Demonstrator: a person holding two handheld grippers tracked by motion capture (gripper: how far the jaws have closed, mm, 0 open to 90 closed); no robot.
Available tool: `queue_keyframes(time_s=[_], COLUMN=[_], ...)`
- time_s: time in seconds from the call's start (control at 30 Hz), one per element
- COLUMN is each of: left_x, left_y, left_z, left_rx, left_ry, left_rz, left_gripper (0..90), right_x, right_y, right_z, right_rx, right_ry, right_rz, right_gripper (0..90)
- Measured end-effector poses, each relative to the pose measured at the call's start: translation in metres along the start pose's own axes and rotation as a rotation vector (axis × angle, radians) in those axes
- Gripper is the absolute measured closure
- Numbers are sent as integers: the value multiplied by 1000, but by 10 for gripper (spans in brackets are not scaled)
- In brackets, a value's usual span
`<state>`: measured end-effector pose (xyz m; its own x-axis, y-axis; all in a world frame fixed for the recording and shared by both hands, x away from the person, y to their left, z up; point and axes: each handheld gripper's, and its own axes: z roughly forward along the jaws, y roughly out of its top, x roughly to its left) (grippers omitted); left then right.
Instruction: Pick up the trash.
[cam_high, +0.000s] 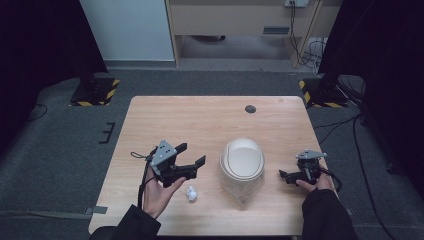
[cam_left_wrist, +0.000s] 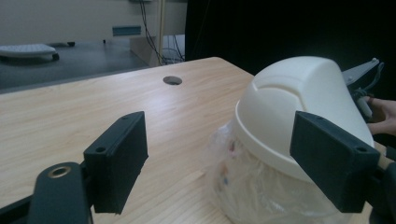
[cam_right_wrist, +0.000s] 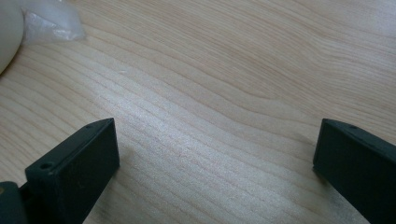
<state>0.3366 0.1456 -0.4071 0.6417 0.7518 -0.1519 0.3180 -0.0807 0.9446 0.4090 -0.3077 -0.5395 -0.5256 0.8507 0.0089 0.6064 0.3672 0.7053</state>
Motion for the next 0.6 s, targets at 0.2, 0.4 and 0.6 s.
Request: queue_keyframes(time_s=[0.2,0.4,0.6], left_x=[-10,-19,-31], left_y=[5,4,3], left_z=[8,19,30], left_rx=[4,32,56], left_ry=[-12,-25,-55], left_rz=[8,20,32], left_gripper=[192,191,185], right_x=[0,0,0], right_y=[0,0,0], right_z=[0,0,0], right_rx=[-2,-1,-1], right_ry=[-1,-1,-1], right_rz=[2,1,1], right_gripper=[5,5,5])
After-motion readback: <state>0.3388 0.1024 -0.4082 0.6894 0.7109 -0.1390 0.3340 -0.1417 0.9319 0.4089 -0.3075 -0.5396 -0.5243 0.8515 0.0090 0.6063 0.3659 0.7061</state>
